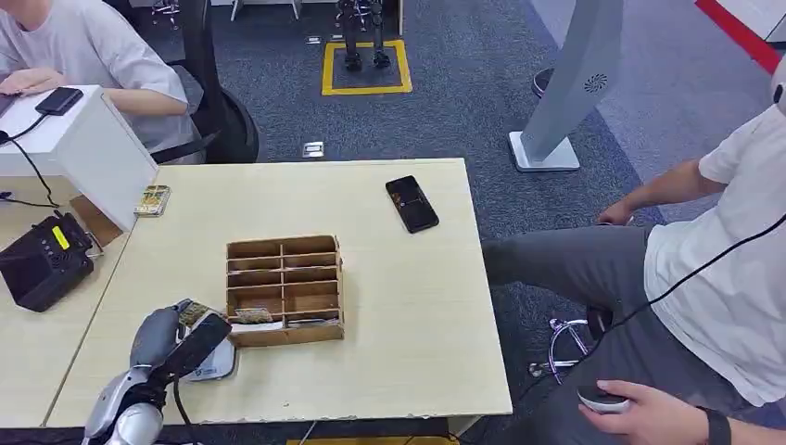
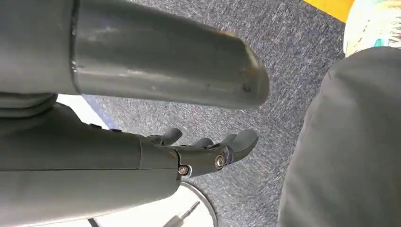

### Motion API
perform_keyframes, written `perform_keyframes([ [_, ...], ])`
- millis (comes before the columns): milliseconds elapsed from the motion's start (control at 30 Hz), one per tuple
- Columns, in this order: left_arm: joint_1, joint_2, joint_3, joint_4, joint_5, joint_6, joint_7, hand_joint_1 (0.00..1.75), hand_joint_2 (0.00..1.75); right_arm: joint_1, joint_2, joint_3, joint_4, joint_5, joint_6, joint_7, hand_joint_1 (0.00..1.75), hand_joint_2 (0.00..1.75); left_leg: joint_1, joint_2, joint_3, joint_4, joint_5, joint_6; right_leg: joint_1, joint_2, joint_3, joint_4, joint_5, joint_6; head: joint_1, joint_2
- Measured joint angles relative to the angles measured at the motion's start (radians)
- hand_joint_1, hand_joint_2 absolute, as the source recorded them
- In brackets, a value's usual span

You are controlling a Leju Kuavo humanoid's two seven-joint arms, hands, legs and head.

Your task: Pass the card to the sensor for recognition and then transmit it.

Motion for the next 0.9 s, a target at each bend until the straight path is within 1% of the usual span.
perform_keyframes([
  [267,0.000,-0.008,0.000,0.023,-0.020,0.003,0.002,1.75,1.75,-0.002,0.001,0.001,0.000,0.000,0.000,0.000,0.00,0.00,0.000,0.000,0.000,0.000,0.000,0.000,0.000,-0.001,0.000,0.000,0.000,0.000,0.000,0.000],
  [367,0.000,-0.015,0.000,0.034,-0.034,0.017,0.005,1.75,1.75,-0.002,0.001,0.003,0.000,0.000,0.000,0.000,0.00,0.00,0.000,0.000,0.000,0.000,0.000,0.000,0.000,-0.001,0.000,0.000,0.000,0.000,0.000,0.000],
  [600,-0.008,-0.025,0.000,0.053,-0.043,0.032,-0.009,1.75,1.75,-0.004,0.001,0.014,0.000,0.000,-0.003,-0.001,0.00,0.00,0.000,-0.002,0.000,0.000,0.000,0.000,0.000,-0.003,0.001,0.000,0.000,0.000,0.000,0.000],
  [800,-0.010,-0.029,0.000,0.055,-0.042,0.033,-0.011,1.75,1.75,-0.005,0.001,0.017,0.000,0.000,-0.003,-0.001,0.00,0.00,0.000,-0.002,0.000,0.000,0.001,0.001,0.000,-0.003,0.001,0.000,0.000,0.000,0.000,0.000],
  [867,-0.010,-0.029,0.000,0.055,-0.020,0.025,-0.018,1.75,1.75,-0.005,0.001,0.018,0.000,-0.001,-0.003,-0.001,0.00,0.00,0.000,-0.002,0.000,0.000,0.001,0.001,0.000,-0.003,0.001,0.000,0.000,0.000,0.000,0.000],
  [900,-0.012,-0.030,0.001,0.055,0.020,0.007,-0.032,1.75,1.75,-0.005,0.001,0.018,0.000,-0.002,-0.003,-0.001,0.00,0.00,0.000,-0.002,0.000,0.000,0.001,0.001,0.000,-0.003,0.001,0.000,0.000,0.000,0.000,0.000],
])
